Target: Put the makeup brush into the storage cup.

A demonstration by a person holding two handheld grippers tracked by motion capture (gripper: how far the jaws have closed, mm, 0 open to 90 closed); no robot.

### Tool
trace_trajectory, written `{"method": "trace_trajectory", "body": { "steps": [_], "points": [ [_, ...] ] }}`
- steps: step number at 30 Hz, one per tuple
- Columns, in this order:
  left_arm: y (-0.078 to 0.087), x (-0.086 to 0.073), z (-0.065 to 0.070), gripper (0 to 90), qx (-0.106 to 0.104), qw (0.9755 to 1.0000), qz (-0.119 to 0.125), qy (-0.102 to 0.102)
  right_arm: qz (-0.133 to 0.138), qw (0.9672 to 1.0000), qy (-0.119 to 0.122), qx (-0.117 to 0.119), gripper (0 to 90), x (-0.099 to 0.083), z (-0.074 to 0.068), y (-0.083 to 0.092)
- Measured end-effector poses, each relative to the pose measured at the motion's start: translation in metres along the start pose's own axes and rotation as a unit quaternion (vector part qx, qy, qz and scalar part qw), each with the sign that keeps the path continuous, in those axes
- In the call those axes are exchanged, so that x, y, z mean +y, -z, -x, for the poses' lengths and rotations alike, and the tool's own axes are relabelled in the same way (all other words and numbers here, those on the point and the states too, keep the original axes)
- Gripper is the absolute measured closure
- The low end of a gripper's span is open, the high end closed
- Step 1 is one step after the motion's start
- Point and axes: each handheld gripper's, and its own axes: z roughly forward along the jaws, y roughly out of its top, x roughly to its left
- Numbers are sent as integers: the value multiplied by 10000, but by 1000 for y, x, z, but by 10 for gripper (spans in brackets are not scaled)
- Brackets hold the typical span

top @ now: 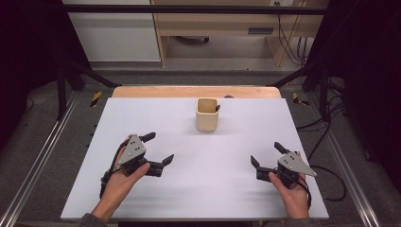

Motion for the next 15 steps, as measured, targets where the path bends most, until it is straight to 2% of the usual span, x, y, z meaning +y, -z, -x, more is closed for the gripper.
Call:
{"method": "trace_trajectory", "body": {
  "steps": [15],
  "points": [
    [28, -1, -14, 24, 161, 9997, 187, 49, 10, 10000, 33, 22, 23, 1, 0, 0]
  ]
}}
